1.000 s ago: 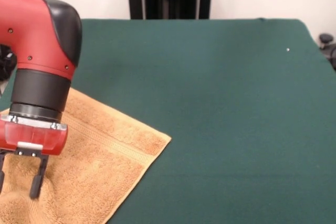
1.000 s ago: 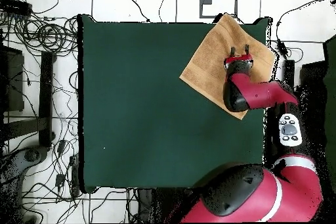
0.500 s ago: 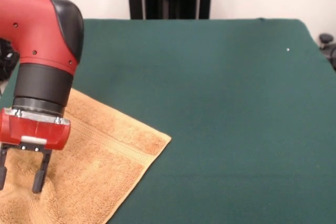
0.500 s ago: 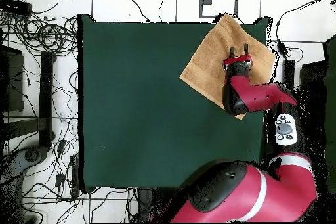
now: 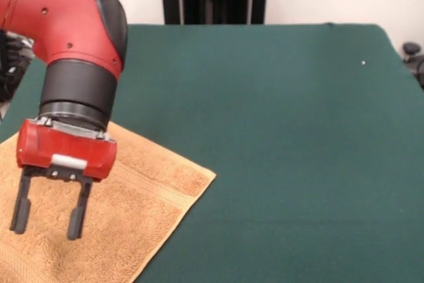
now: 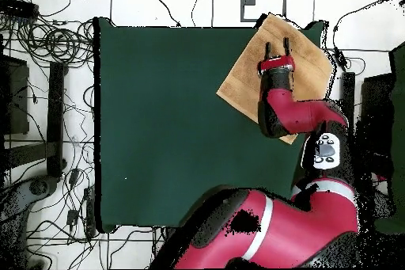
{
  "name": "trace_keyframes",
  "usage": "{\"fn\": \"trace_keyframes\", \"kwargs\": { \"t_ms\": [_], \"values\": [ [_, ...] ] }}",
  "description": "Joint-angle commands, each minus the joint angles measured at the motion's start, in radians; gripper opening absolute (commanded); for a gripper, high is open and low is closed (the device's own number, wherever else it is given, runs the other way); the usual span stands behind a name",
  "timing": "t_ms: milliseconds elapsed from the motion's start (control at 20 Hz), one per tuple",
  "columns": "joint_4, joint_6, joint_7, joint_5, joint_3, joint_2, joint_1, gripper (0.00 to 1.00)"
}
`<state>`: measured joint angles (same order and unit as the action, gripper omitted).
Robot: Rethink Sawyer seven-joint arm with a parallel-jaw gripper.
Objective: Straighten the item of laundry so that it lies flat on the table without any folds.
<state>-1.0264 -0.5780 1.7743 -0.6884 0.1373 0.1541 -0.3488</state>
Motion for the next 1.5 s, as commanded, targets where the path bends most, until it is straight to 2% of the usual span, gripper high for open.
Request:
{"fn": "trace_keyframes", "kwargs": {
  "t_ms": [50, 150, 300, 350, 400, 500, 550, 600, 650, 700, 750, 950, 1150, 1500],
  "values": [
    [-0.059, 0.027, 0.007, -0.065, 0.028, -0.064, 0.048, 1.00],
    [-0.033, 0.098, 0.093, -0.176, -0.007, -0.056, 0.046, 1.00],
    [-0.063, 0.364, 0.379, -0.642, -0.251, 0.023, -0.011, 1.00],
    [-0.185, 0.514, 0.325, -0.746, -0.460, 0.069, -0.132, 1.00],
    [-0.298, 0.624, 0.263, -0.809, -0.627, 0.074, -0.242, 1.00],
    [-0.276, 0.861, 0.263, -0.566, -0.882, -0.090, -0.467, 1.00],
    [-0.265, 0.980, -0.510, -0.445, -1.010, -0.172, -0.580, 1.00],
    [-0.253, 1.008, -0.584, -0.382, -1.012, -0.204, -0.587, 1.00],
    [-0.231, 1.062, -0.626, -0.303, -0.999, -0.236, -0.582, 1.00],
    [-0.227, 1.092, -0.670, -0.266, -1.003, -0.254, -0.587, 1.00],
    [-0.218, 1.143, -0.663, -0.205, -0.977, -0.256, -0.567, 1.00],
    [-0.196, 1.316, -0.811, -0.063, -0.994, -0.326, -0.584, 1.00],
    [-0.171, 1.372, -0.868, 0.023, -0.976, -0.347, -0.571, 1.00],
    [-0.138, 1.420, -0.862, 0.141, -0.912, -0.333, -0.520, 1.00]
  ]
}}
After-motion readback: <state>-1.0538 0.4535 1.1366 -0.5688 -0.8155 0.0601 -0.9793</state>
